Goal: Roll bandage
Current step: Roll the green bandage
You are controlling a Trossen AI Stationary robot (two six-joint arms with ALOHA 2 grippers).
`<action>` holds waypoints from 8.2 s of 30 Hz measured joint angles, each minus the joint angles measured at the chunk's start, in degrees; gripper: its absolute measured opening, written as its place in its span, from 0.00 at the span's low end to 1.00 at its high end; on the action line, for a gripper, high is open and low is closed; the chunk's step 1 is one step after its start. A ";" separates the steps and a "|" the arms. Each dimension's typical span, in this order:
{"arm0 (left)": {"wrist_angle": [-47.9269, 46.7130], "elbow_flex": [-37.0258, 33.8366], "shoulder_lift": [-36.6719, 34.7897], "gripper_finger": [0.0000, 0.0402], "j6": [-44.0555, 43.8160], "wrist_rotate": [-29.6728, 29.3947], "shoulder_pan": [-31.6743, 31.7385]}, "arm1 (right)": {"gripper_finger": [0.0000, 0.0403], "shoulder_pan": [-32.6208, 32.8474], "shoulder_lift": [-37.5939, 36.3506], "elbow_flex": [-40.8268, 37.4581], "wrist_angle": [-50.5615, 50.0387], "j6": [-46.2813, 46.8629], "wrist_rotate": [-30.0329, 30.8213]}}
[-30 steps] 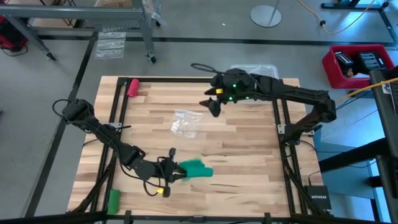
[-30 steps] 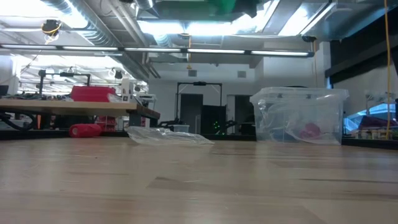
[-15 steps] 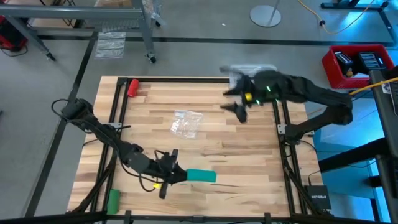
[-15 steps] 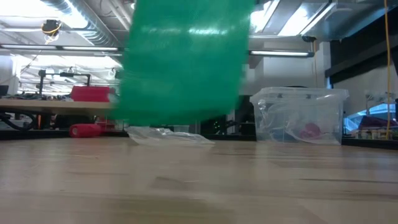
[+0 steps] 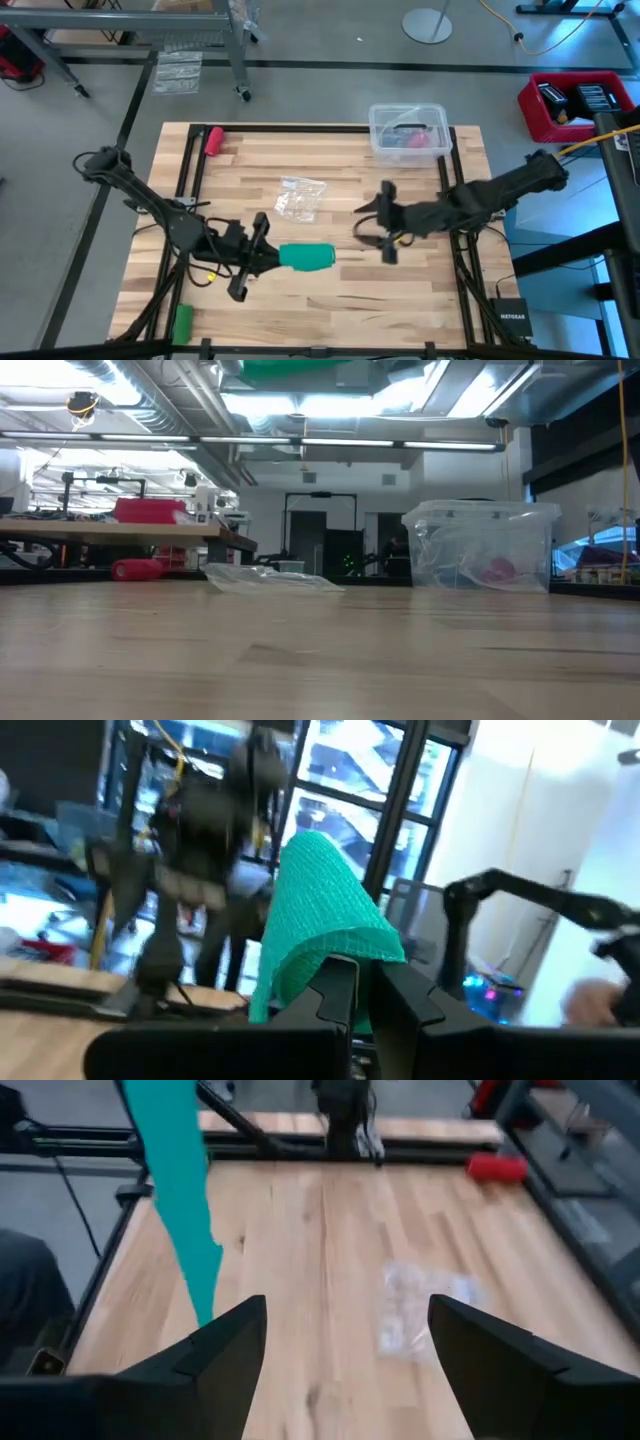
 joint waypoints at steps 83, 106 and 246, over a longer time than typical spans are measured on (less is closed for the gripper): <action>-16.30 0.00 2.00 0.03 23.96 -23.02 4.81 | 0.01 7.90 7.36 -1.78 29.75 -8.68 -18.05; -14.07 0.11 11.66 0.03 -0.27 -10.59 4.12 | 0.01 -2.10 7.25 3.30 35.39 -2.61 -6.58; -26.52 2.14 4.77 0.03 15.88 -11.78 7.28 | 0.01 21.17 13.19 -3.92 41.31 -7.04 -1.76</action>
